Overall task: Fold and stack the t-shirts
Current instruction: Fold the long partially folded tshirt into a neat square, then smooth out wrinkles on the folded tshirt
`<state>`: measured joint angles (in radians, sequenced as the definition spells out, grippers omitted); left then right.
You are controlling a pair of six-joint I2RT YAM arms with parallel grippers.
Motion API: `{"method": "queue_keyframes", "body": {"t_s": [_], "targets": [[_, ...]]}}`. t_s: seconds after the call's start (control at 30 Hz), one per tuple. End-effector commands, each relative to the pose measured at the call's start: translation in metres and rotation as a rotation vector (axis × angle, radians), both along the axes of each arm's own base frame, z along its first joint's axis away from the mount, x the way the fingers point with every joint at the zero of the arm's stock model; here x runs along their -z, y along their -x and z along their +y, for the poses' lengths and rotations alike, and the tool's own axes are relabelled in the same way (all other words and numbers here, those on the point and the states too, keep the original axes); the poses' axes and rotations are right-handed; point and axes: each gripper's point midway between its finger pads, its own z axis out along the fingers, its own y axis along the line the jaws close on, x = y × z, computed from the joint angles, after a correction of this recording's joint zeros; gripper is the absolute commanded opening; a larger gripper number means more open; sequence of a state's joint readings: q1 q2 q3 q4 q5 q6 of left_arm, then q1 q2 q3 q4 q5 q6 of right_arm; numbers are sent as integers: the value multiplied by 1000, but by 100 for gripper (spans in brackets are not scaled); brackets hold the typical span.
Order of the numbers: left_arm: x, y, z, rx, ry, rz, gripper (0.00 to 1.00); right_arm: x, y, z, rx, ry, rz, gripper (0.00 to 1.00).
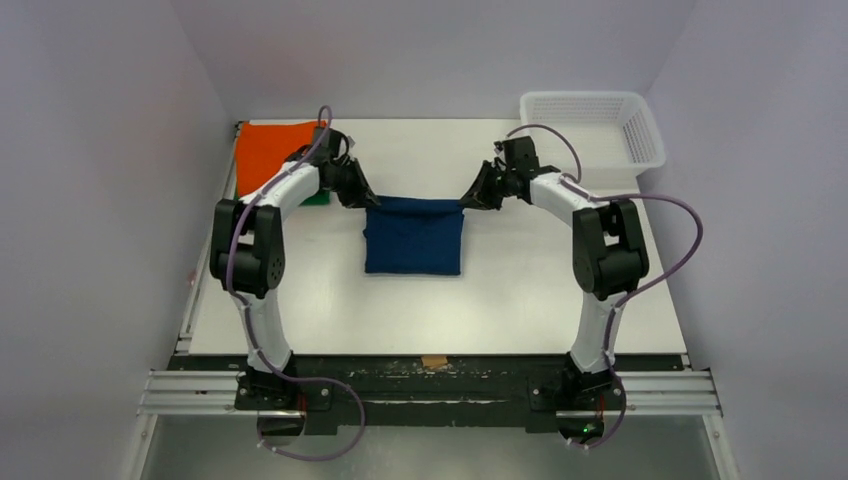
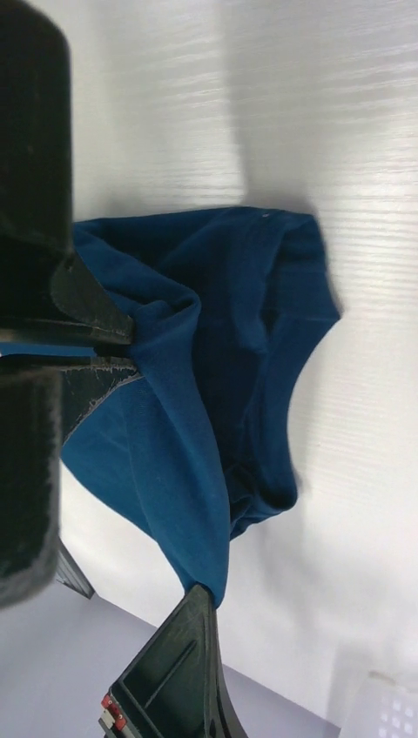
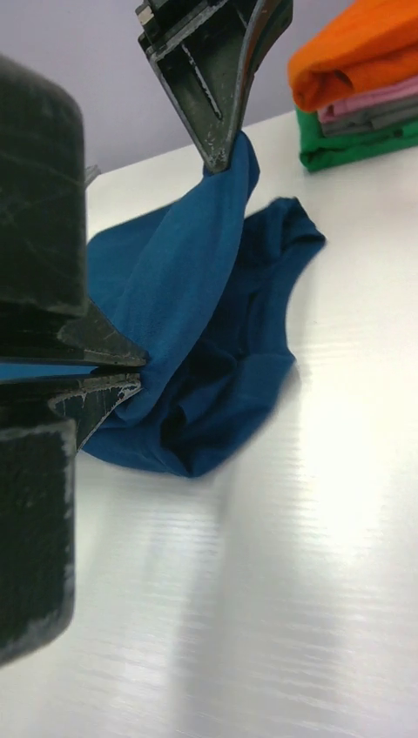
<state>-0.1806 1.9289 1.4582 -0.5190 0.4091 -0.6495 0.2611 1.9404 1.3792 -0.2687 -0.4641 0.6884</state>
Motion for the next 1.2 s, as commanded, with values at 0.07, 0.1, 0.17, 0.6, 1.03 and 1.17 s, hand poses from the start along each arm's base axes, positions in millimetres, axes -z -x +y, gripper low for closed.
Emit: {"method": "queue_keyframes", "body": {"t_s": [0.07, 0.1, 0.17, 0.6, 1.03, 1.17], "targets": [[6, -39, 7, -6, -21, -13, 25, 4, -51, -8, 68, 30, -78, 15], [7, -44, 7, -6, -23, -13, 36, 8, -57, -9, 79, 42, -77, 22], [-2, -53, 8, -13, -20, -20, 54, 9, -69, -14, 96, 86, -79, 32], [-29, 2, 18, 36, -94, -110, 100, -68, -11, -23, 10, 93, -298, 40], [-33, -43, -58, 216, 241, -166, 100, -23, -26, 65, -246, -195, -217, 41], [7, -59, -56, 174, 201, -68, 100, 11, -41, 62, -204, -173, -158, 41]]}}
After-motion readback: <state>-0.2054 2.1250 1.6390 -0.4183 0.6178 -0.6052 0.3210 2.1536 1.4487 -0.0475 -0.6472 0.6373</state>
